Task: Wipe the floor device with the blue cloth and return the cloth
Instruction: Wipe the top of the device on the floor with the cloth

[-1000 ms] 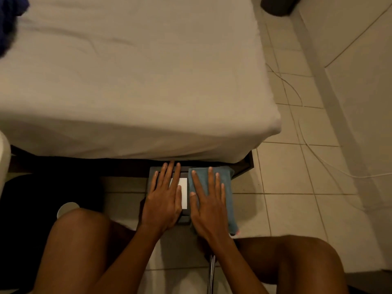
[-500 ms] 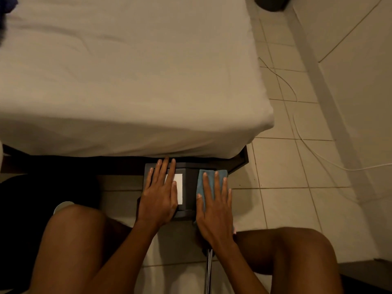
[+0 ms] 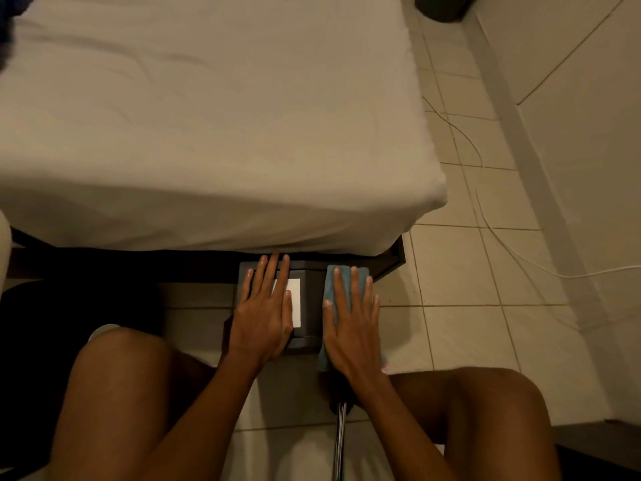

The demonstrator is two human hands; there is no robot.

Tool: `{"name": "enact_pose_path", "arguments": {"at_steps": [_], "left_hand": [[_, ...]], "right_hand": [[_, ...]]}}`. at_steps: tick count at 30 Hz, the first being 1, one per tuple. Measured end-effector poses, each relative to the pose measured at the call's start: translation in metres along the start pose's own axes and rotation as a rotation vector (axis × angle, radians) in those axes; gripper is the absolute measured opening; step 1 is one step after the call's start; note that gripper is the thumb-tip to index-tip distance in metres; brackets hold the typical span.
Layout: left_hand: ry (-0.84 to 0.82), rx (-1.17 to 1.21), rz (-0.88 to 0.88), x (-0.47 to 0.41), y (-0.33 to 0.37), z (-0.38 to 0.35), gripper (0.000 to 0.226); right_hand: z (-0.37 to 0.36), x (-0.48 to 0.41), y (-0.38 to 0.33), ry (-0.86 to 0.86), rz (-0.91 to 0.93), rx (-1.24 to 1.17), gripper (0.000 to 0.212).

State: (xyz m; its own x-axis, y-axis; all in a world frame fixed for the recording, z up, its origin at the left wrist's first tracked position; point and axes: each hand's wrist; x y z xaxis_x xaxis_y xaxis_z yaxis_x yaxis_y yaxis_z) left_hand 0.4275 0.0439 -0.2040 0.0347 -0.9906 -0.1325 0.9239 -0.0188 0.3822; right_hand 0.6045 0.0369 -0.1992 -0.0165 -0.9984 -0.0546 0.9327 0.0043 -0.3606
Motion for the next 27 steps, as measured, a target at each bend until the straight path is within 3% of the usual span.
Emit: {"name": "enact_pose_path", "arguments": {"at_steps": [11, 20, 27], "left_hand": [[0.016, -0.034, -0.014, 0.002, 0.001, 0.003, 0.061], [-0.002, -0.028, -0.014, 0.001, 0.003, 0.004, 0.06], [0.006, -0.019, -0.007, 0.002, 0.003, 0.003, 0.06]], "right_hand": [[-0.013, 0.059, -0.023, 0.076, -0.14, 0.049, 0.062], [-0.008, 0.046, -0.024, 0.06, -0.064, 0.069, 0.062], [-0.014, -0.008, -0.03, 0.103, -0.14, 0.069, 0.063]]}}
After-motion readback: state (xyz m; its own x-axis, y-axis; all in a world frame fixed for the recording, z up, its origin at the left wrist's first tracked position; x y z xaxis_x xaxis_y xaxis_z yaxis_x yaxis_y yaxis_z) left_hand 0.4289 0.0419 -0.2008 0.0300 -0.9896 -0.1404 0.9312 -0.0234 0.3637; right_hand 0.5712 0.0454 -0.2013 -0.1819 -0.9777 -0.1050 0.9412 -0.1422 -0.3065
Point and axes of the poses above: each hand's wrist, its own x-axis away from the middle knuckle, its own z-axis out of the back of the hand, y = z × x, and after that the axes turned 11 degrees about y, right-handed
